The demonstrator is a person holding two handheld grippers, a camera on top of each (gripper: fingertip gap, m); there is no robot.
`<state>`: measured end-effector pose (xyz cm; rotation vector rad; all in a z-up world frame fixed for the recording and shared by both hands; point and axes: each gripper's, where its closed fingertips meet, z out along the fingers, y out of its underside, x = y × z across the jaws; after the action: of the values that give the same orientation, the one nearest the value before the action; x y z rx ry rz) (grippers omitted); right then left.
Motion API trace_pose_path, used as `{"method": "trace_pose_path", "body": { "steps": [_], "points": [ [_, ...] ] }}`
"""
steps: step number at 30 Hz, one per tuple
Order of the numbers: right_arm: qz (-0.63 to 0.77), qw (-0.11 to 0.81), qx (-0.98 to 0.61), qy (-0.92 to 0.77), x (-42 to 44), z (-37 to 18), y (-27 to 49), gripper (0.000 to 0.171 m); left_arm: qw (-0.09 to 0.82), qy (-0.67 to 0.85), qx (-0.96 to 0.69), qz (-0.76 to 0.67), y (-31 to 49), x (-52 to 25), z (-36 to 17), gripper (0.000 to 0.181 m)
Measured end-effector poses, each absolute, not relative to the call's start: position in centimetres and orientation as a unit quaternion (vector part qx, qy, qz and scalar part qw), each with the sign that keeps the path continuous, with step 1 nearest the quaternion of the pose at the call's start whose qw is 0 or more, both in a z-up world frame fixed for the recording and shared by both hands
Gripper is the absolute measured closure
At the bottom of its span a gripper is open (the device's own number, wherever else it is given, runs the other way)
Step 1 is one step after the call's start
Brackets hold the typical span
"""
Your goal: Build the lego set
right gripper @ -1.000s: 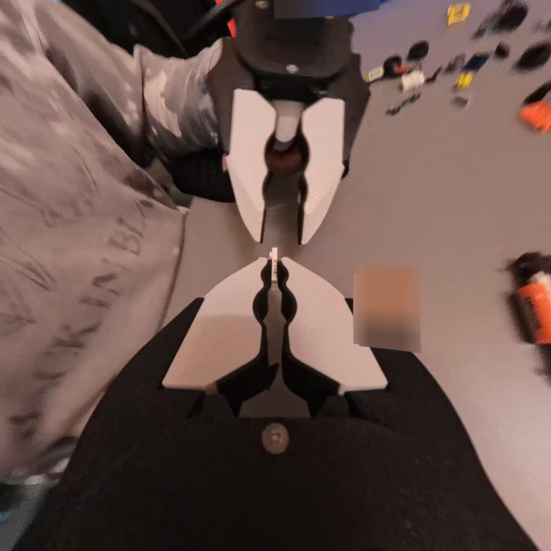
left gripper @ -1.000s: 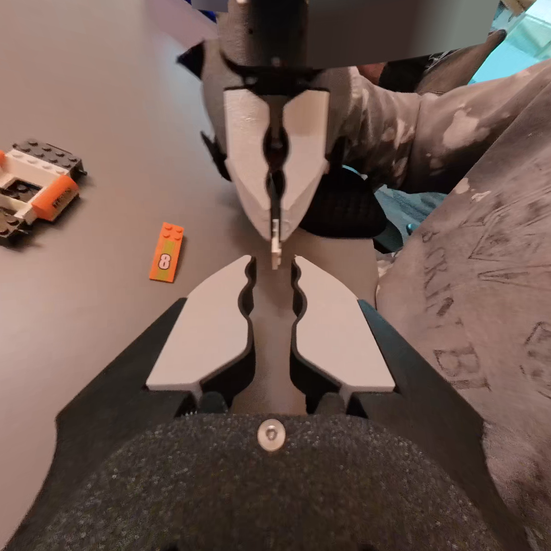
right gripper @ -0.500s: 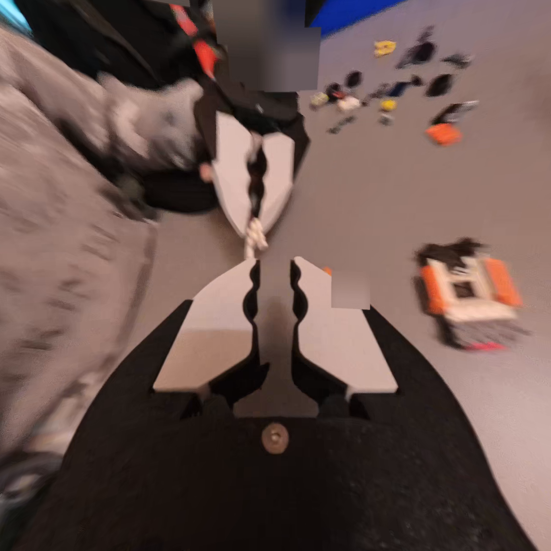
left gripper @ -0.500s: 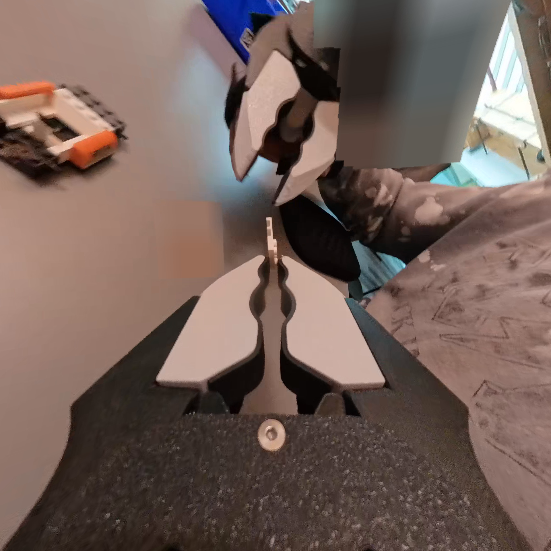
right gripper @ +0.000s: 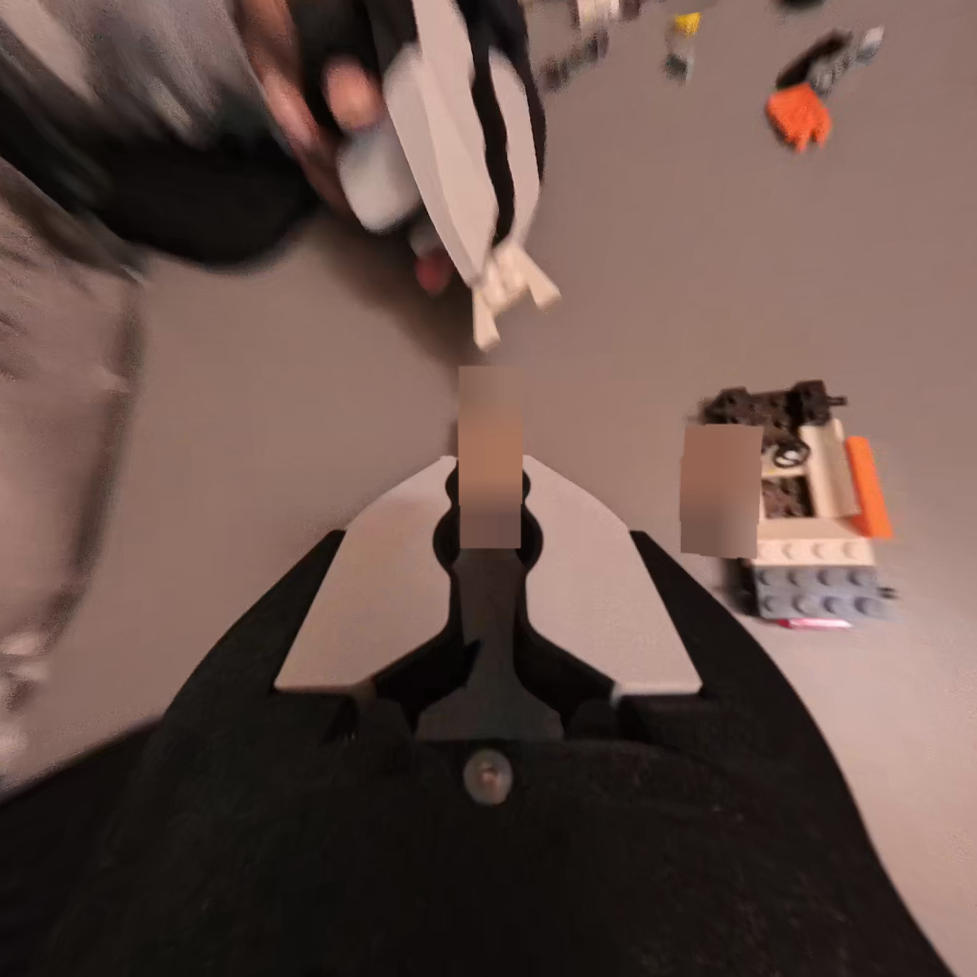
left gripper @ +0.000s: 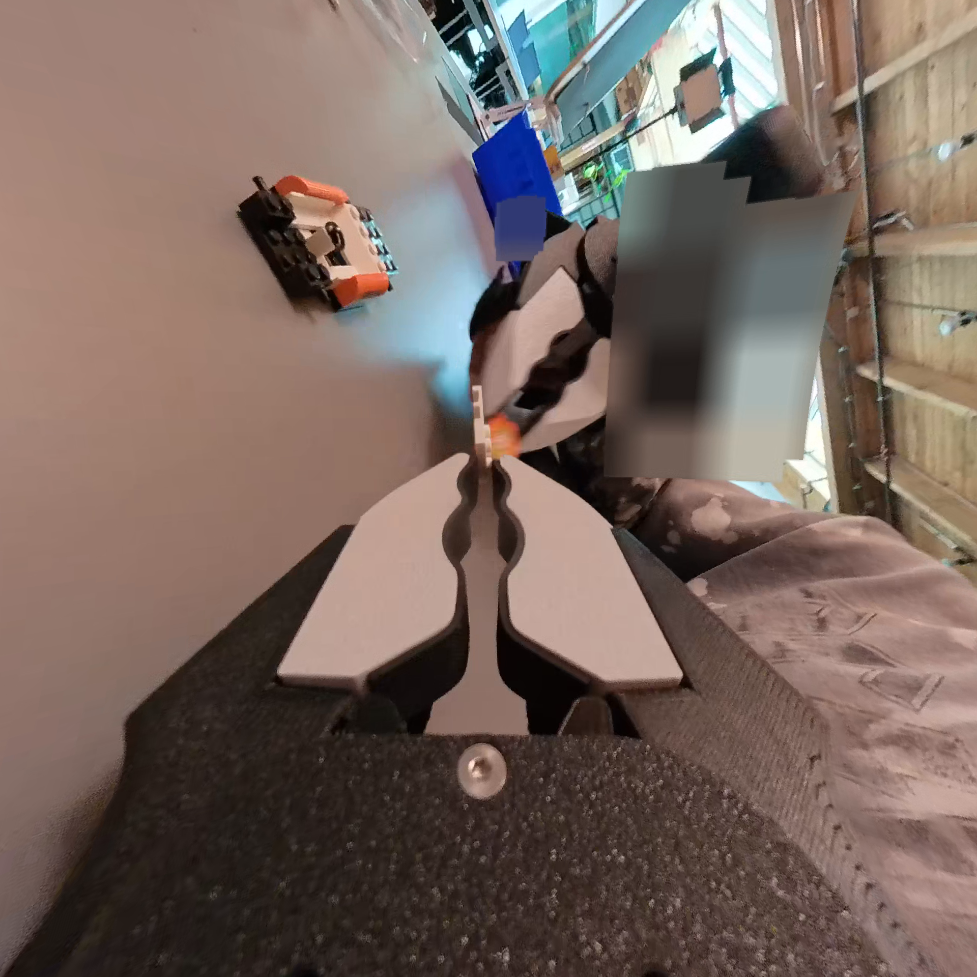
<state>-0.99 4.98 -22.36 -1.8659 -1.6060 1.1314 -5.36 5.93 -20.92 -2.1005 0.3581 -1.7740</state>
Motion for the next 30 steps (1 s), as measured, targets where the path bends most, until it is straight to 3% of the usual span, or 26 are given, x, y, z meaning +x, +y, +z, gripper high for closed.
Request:
{"method": "trace_pose_path", "body": {
  "steps": [5, 15, 20, 30],
  "points": [
    [0.725, 0.226, -0.542, -0.359, 1.0, -11.2, 5.3, 0.155, 0.155, 0.097, -0.721, -0.668, 5.5, -4.6, -20.2, 0.177],
    [0.78, 0.238, -0.494, -0.302, 1.3, -8.8, 4.7, 0.155, 0.121, 0.095, -0.696, -0.702, 3.4, -2.4, -19.2, 0.177],
    [0.714, 0.242, -0.558, -0.348, 0.4, -11.0, 5.1, 0.155, 0.128, 0.092, -0.692, -0.705, 3.4, -2.5, -18.8, 0.177],
    [0.319, 0.329, -0.642, -0.614, -1.2, -17.5, 4.1, 0.155, 0.128, 0.097, -0.692, -0.704, 3.3, -2.5, -18.8, 0.177]
  ]
}}
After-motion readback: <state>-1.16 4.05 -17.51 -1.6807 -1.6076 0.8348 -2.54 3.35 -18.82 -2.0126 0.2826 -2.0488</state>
